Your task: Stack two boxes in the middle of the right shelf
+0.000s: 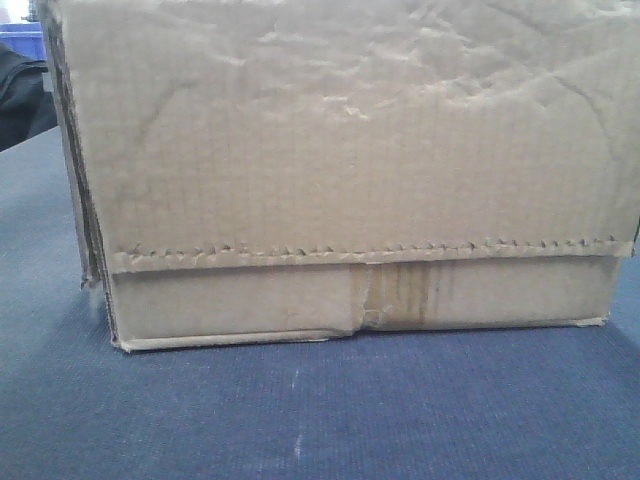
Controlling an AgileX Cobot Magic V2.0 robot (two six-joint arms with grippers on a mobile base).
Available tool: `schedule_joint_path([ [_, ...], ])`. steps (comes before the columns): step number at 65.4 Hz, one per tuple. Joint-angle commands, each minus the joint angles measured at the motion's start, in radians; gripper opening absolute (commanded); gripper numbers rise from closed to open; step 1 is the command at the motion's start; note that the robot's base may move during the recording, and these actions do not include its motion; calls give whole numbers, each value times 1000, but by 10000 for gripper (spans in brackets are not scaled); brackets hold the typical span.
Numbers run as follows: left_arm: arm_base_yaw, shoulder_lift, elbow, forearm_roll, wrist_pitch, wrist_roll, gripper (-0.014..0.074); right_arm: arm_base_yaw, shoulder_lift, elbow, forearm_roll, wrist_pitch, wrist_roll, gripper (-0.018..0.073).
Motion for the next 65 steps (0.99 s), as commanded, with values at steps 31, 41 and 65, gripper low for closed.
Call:
schedule_joint_path([
  [31, 126, -241, 46, 115, 4, 142, 589, 4, 65, -22, -2, 47, -1, 570],
  [41, 167, -283, 146, 113, 4, 146, 589, 13, 187, -127, -2, 176, -5, 570],
  [65, 57, -290, 330, 63, 4, 146, 589, 71, 556, -515, -2, 599, -49, 570],
])
